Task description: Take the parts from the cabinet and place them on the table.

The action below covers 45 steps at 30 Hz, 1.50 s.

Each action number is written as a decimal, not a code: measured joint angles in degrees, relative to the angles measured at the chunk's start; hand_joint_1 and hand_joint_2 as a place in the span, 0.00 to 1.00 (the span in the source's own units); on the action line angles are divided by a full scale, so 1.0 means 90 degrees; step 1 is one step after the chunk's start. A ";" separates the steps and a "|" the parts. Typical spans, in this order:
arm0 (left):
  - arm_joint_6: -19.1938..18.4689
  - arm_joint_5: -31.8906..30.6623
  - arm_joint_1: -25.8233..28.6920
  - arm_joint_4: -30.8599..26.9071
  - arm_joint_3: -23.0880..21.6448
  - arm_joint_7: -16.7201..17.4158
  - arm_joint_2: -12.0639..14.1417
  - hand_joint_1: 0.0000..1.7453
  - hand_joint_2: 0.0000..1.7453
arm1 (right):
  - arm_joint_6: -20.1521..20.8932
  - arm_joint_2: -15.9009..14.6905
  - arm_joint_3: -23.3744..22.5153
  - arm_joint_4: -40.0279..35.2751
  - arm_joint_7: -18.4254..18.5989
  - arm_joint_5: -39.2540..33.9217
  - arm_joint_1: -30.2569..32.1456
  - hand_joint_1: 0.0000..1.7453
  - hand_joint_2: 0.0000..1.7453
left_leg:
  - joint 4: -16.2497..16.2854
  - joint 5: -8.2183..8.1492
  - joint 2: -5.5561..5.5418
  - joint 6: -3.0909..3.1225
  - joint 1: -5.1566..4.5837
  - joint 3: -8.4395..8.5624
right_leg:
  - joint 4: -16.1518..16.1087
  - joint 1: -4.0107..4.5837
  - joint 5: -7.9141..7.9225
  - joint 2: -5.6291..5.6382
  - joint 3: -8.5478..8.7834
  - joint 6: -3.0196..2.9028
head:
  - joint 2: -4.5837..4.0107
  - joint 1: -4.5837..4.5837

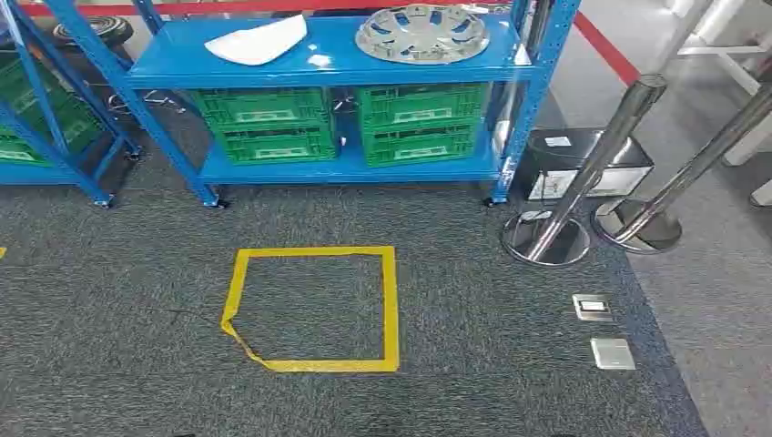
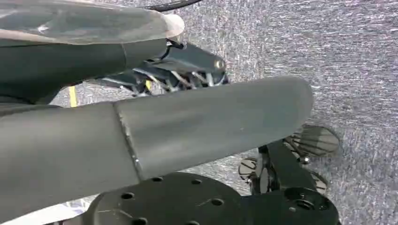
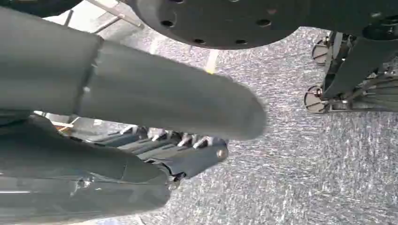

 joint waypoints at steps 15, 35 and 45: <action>0.0442 -0.0490 -0.0746 0.0136 -0.0121 0.0182 -0.0048 1.00 0.00 | -0.0471 0.0000 0.0007 0.0170 -0.0012 0.0245 -0.0722 1.00 0.00 | 0.0000 0.0016 0.0000 -0.0002 0.0000 -0.0003 | 0.0000 0.0000 0.0014 -0.0002 -0.0001 -0.0002 | 0.0000 0.0000; 0.1423 -0.1270 -0.1631 0.0721 -0.0682 0.0580 -0.0345 1.00 0.00 | -0.1520 0.0204 0.0129 0.0838 -0.0114 0.0624 -0.1604 1.00 0.00 | 0.0001 0.0018 0.0000 -0.0003 0.0000 -0.0014 | 0.0000 0.0000 0.0015 0.0003 -0.0013 0.0001 | 0.0000 0.0002; 0.1423 -0.1285 -0.1653 0.0792 -0.0770 0.0580 -0.0345 1.00 0.00 | -0.1525 0.0214 0.0129 0.0925 -0.0114 0.0624 -0.1616 1.00 0.00 | 0.0002 0.0018 0.0000 -0.0003 0.0000 -0.0015 | 0.0000 -0.0001 0.0015 0.0003 -0.0013 0.0001 | 0.0000 0.0005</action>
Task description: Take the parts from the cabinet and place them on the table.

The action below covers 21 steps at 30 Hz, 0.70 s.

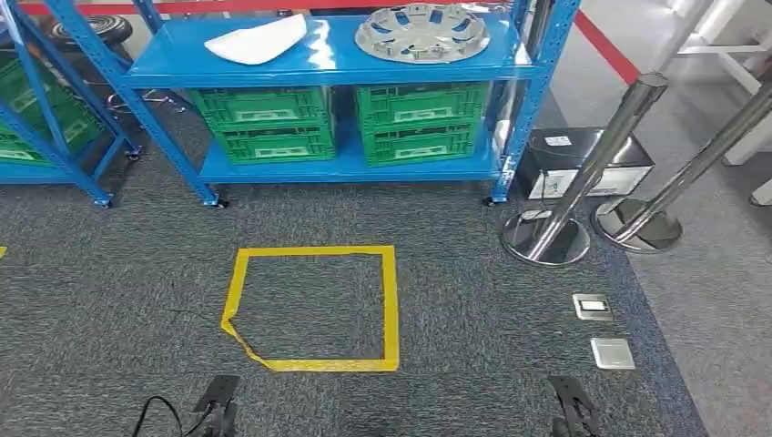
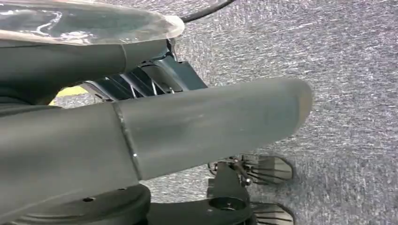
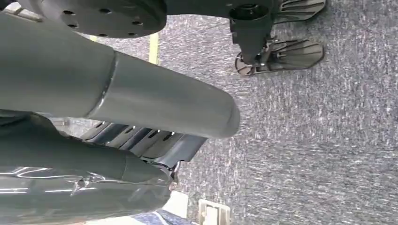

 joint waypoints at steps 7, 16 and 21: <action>0.0000 -0.0002 -0.0008 0.0027 -0.0010 0.0000 0.0000 1.00 0.00 | 0.0000 0.0000 0.0000 0.0024 0.0000 0.0000 -0.0003 1.00 0.00 | 0.0000 0.0000 0.0000 0.0000 0.0000 -0.0001 | 0.0000 0.0000 0.0000 0.0000 -0.0002 0.0000 | 0.0000 -0.0002; 0.0002 -0.0002 -0.0012 0.0044 -0.0027 0.0007 0.0000 1.00 0.00 | 0.0000 0.0002 0.0000 0.0056 0.0014 0.0000 -0.0007 1.00 0.00 | 0.0000 0.0000 0.0000 0.0000 0.0000 -0.0002 | 0.0000 0.0000 0.0000 0.0000 -0.0002 0.0000 | 0.0000 -0.0005; 0.0053 0.0165 0.0093 0.0090 -0.0027 0.0627 0.0070 1.00 0.00 | 0.0000 -0.0015 -0.0002 0.0102 0.0724 -0.0204 0.0094 1.00 0.00 | 0.0000 -0.0001 0.0000 -0.0001 0.0000 -0.0004 | 0.0000 0.0000 -0.0002 0.0000 -0.0004 -0.0001 | 0.0000 -0.0005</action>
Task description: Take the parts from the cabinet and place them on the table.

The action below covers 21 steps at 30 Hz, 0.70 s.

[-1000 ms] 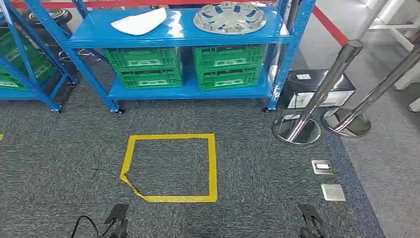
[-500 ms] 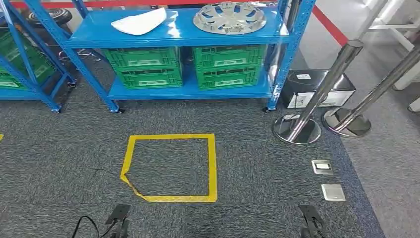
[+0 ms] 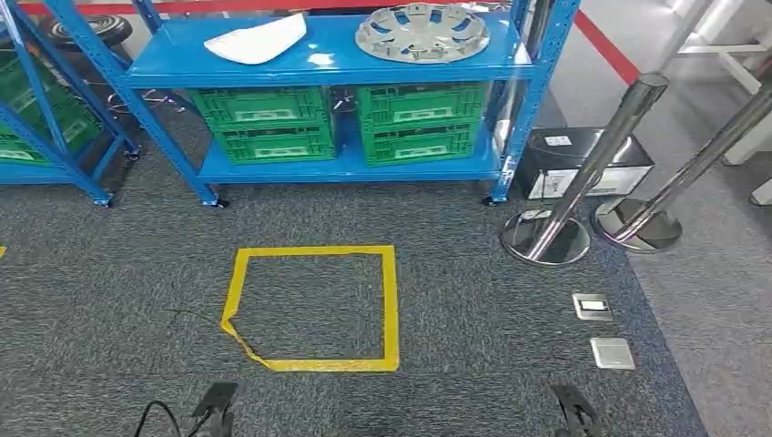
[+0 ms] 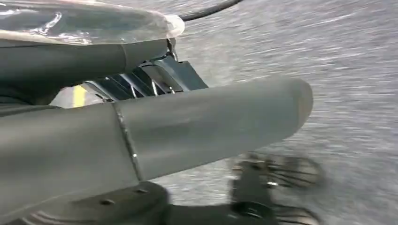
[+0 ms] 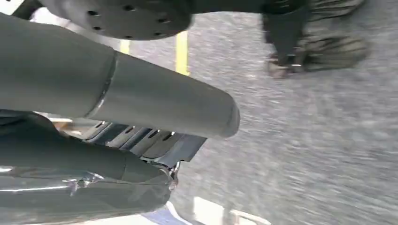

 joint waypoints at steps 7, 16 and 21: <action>-0.0005 0.0100 0.0082 0.0036 0.0002 0.0048 0.0061 0.48 0.00 | -0.0019 -0.0039 0.0000 0.0037 0.0061 -0.0022 0.0052 1.00 0.00 | 0.0000 0.0000 0.0000 0.0000 0.0000 -0.0005 | 0.0000 0.0000 0.0000 -0.0001 -0.0005 0.0000 | 0.0000 0.0000; 0.0012 0.0146 0.0075 0.0056 0.0002 -0.0156 0.0088 0.00 0.00 | -0.0005 -0.0114 -0.0092 0.0063 -0.0352 -0.0717 0.0050 0.00 0.00 | 0.0001 0.0001 0.0000 0.0001 0.0000 -0.0004 | 0.0000 -0.0001 0.0001 0.0000 -0.0004 0.0000 | 0.0000 0.0000; -0.0095 0.0156 0.0065 0.0058 0.0002 -0.0160 0.0097 0.00 0.00 | -0.0015 -0.0192 -0.0146 0.0063 -0.0498 -0.0738 0.0034 0.00 0.00 | 0.0001 0.0001 0.0000 0.0001 0.0000 -0.0004 | 0.0000 -0.0001 0.0001 0.0000 -0.0005 0.0000 | 0.0000 0.0000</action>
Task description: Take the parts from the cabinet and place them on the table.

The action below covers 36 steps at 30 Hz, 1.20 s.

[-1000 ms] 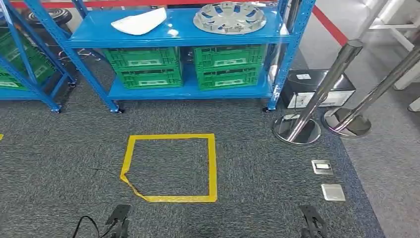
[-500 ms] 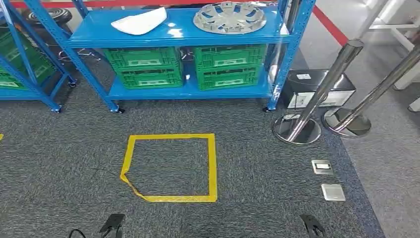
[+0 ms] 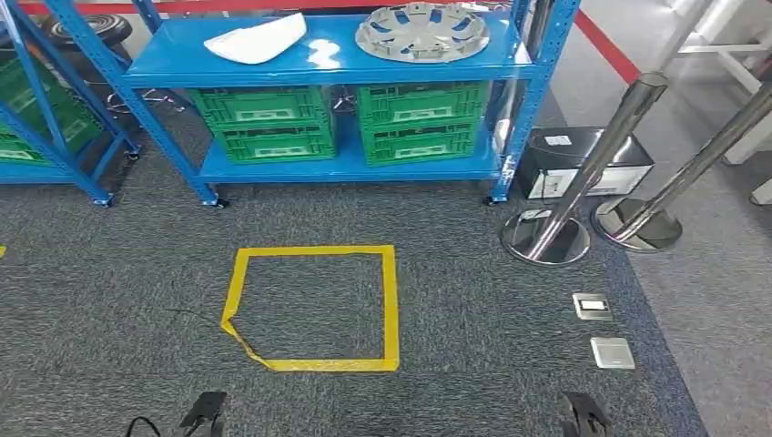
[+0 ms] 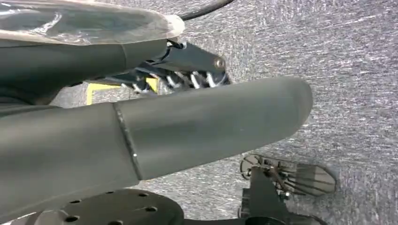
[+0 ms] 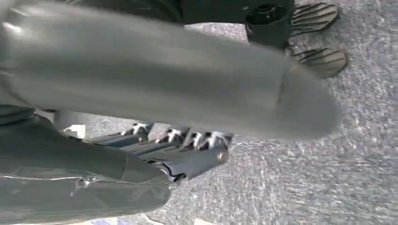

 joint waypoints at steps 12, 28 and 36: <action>0.0078 0.0141 -0.0054 0.0010 -0.0007 -0.0155 0.0000 0.00 0.00 | -0.0601 -0.0180 -0.0387 0.0000 -0.0996 -0.1093 -0.0068 0.00 1.00 | 0.0000 0.0000 0.0000 0.0000 0.0000 0.0000 | 0.0000 0.0000 0.0000 -0.0001 0.0001 0.0000 | 0.0000 0.0002; -0.0139 0.0165 -0.0367 0.0010 -0.0163 -0.0379 0.0068 0.00 0.00 | -0.0143 -0.0413 -0.1231 -0.0671 -0.3762 -0.2725 -0.0640 0.00 1.00 | 0.0002 0.0009 -0.0001 0.0007 0.0000 0.0002 | 0.0001 0.0000 0.0010 -0.0001 0.0010 0.0008 | 0.0000 0.0002; -0.0241 0.0192 -0.0511 0.0010 -0.0347 -0.0357 0.0049 0.00 0.00 | -0.0806 -0.0420 -0.0680 -0.2213 -0.3555 -0.3403 -0.0702 0.00 1.00 | 0.0006 0.0009 -0.0001 0.0007 0.0000 0.0003 | 0.0002 -0.0001 0.0014 0.0000 0.0007 0.0013 | 0.0000 0.0002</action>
